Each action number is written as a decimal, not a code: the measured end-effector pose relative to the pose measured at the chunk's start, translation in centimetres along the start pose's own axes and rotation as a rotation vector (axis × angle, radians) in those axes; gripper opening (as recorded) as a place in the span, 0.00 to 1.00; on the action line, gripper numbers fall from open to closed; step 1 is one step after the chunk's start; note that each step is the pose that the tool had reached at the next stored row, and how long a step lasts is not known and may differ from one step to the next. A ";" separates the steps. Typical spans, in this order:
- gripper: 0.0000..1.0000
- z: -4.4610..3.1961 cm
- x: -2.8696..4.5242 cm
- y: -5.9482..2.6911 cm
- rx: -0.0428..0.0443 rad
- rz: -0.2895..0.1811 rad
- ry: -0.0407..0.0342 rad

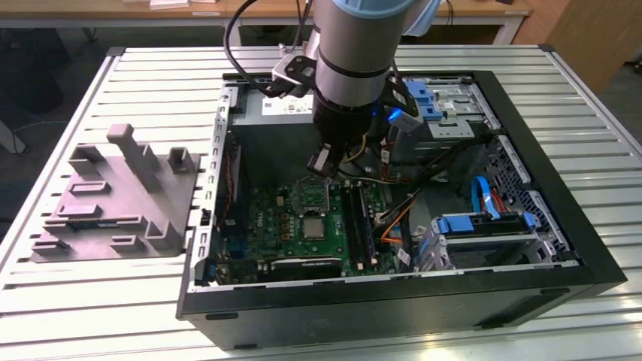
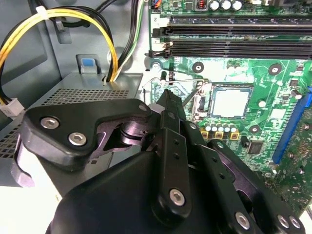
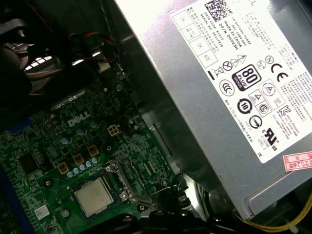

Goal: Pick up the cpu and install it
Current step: 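Close the cpu cover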

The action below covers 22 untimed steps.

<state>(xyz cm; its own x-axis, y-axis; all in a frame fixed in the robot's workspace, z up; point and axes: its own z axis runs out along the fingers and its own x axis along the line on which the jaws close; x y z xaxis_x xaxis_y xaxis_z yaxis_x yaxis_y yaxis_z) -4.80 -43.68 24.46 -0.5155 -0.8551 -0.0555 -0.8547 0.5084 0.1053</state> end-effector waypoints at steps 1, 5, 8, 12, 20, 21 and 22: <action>0.11 0.00 0.01 0.00 0.0026 0.000 0.0045; 0.11 0.01 0.03 0.01 0.0114 -0.001 0.0192; 0.11 -0.01 0.06 0.00 0.0131 -0.002 0.0224; 0.11 0.00 0.09 -0.02 0.0131 -0.002 0.0222; 0.11 -0.02 0.27 -0.13 0.0170 -0.009 0.0301; 0.11 -0.03 0.29 -0.14 0.0176 -0.010 0.0313; 0.11 -0.04 0.33 -0.16 0.0182 -0.011 0.0327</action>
<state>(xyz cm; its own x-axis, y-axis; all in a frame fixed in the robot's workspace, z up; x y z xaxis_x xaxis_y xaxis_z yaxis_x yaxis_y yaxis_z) -4.83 -44.05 24.46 -0.5041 -0.8633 -0.0240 -0.8614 0.5005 0.0867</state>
